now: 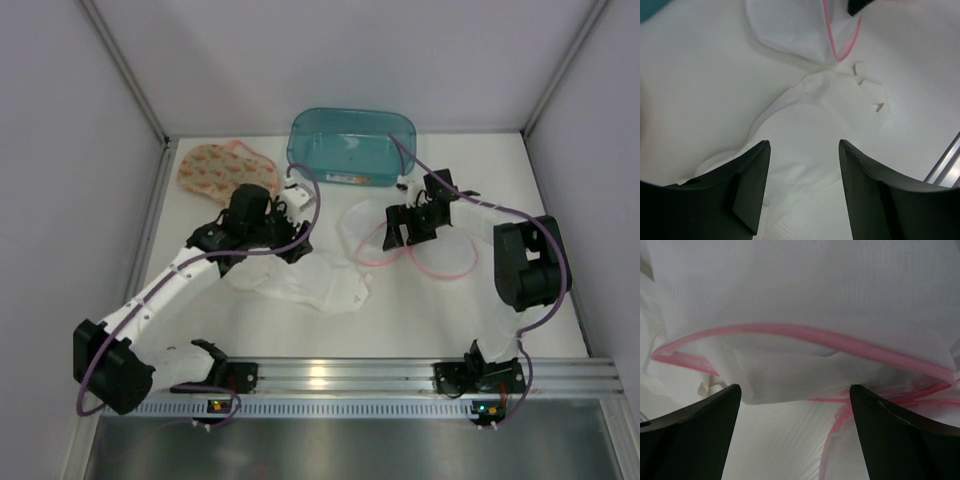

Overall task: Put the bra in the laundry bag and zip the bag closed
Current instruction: Adjust the bra at the center of the board.

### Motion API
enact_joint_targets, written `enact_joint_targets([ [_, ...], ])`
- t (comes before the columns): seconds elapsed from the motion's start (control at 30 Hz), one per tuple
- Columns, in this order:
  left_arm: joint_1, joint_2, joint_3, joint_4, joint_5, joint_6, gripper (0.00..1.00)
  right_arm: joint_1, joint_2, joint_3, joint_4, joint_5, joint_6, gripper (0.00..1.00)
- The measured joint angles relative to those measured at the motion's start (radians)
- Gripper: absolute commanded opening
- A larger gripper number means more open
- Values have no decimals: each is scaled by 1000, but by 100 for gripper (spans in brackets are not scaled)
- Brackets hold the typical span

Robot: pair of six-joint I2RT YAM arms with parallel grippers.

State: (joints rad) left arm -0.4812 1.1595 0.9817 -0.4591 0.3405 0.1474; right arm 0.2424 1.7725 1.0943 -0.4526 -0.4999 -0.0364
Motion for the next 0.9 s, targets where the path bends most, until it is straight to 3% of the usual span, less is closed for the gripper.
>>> enact_joint_targets([
  [0.13,-197,115,43,-9,-85,15,54,-9,18,28,24,68,18,90],
  [0.47,-573,468,216,-28,-259,-39,51,-100,-47,45,-11,76,56,97],
  [0.63,-655,639,341,-33,-335,-89,45,-115,-150,98,-47,40,68,98],
  [0.9,-656,850,460,-98,-472,-127,35,-119,-255,119,-93,-18,74,99],
])
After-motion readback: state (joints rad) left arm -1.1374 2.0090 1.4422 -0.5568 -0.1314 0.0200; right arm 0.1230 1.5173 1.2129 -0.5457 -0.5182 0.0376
